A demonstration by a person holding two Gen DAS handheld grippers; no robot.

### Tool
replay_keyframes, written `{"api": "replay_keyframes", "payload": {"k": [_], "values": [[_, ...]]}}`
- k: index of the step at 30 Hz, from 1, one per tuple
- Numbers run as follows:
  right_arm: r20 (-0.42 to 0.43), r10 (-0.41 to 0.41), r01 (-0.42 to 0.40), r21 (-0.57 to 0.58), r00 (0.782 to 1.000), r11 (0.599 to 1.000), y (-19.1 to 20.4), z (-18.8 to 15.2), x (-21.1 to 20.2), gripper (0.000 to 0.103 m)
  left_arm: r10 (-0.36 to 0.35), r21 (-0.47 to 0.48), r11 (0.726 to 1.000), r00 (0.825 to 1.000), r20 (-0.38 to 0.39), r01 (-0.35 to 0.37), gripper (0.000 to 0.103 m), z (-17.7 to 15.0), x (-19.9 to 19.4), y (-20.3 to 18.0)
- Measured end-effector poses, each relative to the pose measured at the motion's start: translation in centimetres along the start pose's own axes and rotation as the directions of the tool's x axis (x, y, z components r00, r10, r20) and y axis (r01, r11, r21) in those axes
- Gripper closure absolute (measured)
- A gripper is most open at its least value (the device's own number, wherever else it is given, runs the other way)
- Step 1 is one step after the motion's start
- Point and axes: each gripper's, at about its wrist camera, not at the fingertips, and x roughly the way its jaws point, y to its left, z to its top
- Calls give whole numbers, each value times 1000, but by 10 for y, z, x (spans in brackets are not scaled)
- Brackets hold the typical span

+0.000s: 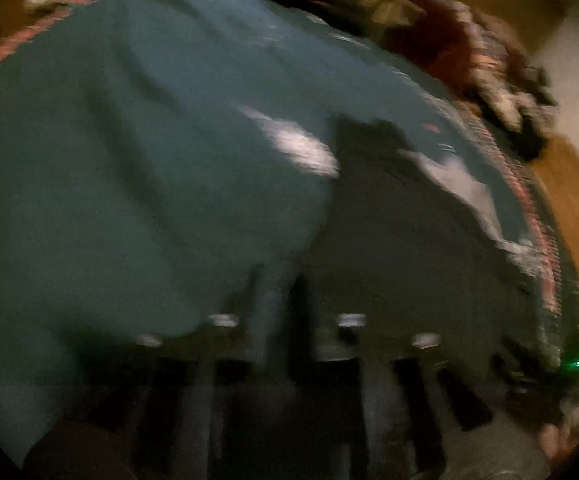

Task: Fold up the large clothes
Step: 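Open both tools and lift them off the folded shirt, then pull both tools back from the shirt over the duvet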

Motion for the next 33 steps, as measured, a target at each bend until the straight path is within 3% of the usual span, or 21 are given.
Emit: {"api": "replay_keyframes", "payload": {"k": [1,2,3,4,7,9,12,15,17,19,20,24,28,33], "values": [[-4,-10,10,2,1000,1000,1,1,-4,30,-3,-5,1000,1000,11,3,64,-2,-10,3],[-31,-22,22,6,999,1000,1,7,-8,28,49,28,998,998,30,-50,63,-5,-22,0],[-38,-24,24,14,999,1000,2,9,-13,28,119,96,988,991,64,-124,51,-12,-37,-10],[-27,-19,19,20,999,1000,4,11,-22,28,137,144,978,986,92,-149,36,-21,-49,-21],[53,-48,48,17,997,999,16,3,-70,26,128,280,946,981,143,-164,21,-58,-71,-58],[97,-81,77,44,992,996,21,-19,-100,19,110,356,920,981,161,-162,11,-92,-77,-85],[81,-159,151,106,984,983,18,-67,-128,17,69,378,920,992,108,-105,1,-126,-64,-104],[-5,-222,220,165,975,961,6,-109,-133,17,122,359,925,992,43,-129,1,-149,-33,-113],[-53,-251,257,199,966,946,-4,-134,-134,17,236,377,898,971,25,-228,0,-163,-11,-118],[-101,-268,284,215,958,934,-12,-151,-130,17,290,406,866,955,64,-290,0,-166,-7,-127],[-106,-259,277,225,960,934,-15,-160,-129,13,305,396,868,951,52,-300,0,-163,-5,-128],[-119,-250,271,226,961,936,-15,-158,-119,0,340,374,870,940,18,-322,0,-151,1,-127],[-154,-302,332,244,941,911,-10,-152,-110,0,344,349,875,938,37,-335,0,-155,3,-127],[-143,-304,332,264,942,905,-13,-152,-107,0,327,355,881,945,21,-313,0,-154,2,-129]]}}
